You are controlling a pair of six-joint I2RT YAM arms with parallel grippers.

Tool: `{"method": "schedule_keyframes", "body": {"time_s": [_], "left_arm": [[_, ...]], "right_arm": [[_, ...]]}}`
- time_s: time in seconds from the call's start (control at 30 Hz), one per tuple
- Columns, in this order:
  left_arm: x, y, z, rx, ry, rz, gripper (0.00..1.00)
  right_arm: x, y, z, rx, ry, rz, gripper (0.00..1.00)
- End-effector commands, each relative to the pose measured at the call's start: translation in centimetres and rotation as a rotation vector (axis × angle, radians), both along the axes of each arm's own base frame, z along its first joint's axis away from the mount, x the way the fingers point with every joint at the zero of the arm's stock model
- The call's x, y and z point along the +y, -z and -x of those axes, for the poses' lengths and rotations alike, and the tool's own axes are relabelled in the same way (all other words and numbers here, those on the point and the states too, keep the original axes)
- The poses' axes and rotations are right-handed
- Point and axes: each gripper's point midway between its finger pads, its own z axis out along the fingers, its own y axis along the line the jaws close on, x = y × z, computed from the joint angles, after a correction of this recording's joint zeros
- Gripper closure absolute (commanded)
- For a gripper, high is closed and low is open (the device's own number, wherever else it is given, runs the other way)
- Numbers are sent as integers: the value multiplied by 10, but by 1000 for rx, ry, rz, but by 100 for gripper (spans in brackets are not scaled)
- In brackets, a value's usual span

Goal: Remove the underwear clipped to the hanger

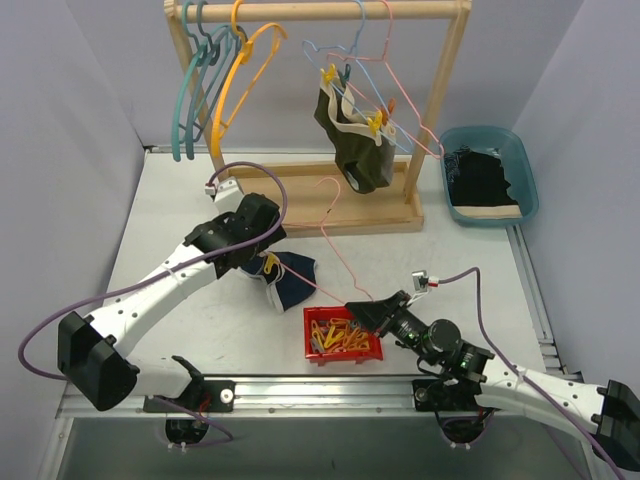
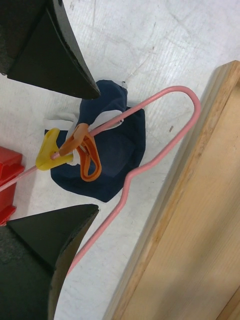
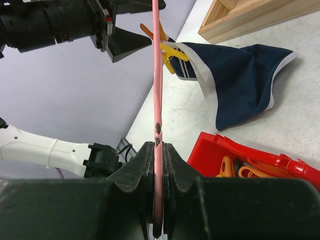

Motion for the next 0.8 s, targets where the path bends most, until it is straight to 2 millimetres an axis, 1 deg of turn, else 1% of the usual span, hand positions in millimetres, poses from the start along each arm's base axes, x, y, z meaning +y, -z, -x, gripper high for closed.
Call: {"method": "schedule_keyframes", "body": {"time_s": [0.0, 0.07, 0.1, 0.2, 0.33, 0.43, 0.57, 0.67, 0.77], "left_arm": [[-6, -24, -12, -39, 11, 24, 4], [-7, -26, -13, -41, 18, 32, 0], [-8, -25, -12, -43, 23, 31, 7], [-9, -24, -12, -50, 37, 41, 17], [-12, -17, -11, -36, 50, 51, 24], [-15, -15, -11, -25, 64, 59, 27], [-17, -14, -10, -22, 73, 65, 37], [-17, -14, -7, -17, 88, 70, 39], [-14, -9, -4, -6, 86, 57, 38]], "right_arm": [[-4, 11, 4, -24, -7, 8, 100], [-5, 12, 3, -21, -1, 15, 100], [-6, 12, 4, -22, 0, 14, 100], [-7, 10, 3, -23, 7, 14, 100], [-8, 10, 2, -25, 11, 28, 100], [-8, 10, 1, -28, 18, 38, 100], [-9, 14, -1, -20, 25, 54, 100], [-9, 18, -2, -13, 32, 68, 100], [-10, 21, -2, -15, 36, 82, 100]]}}
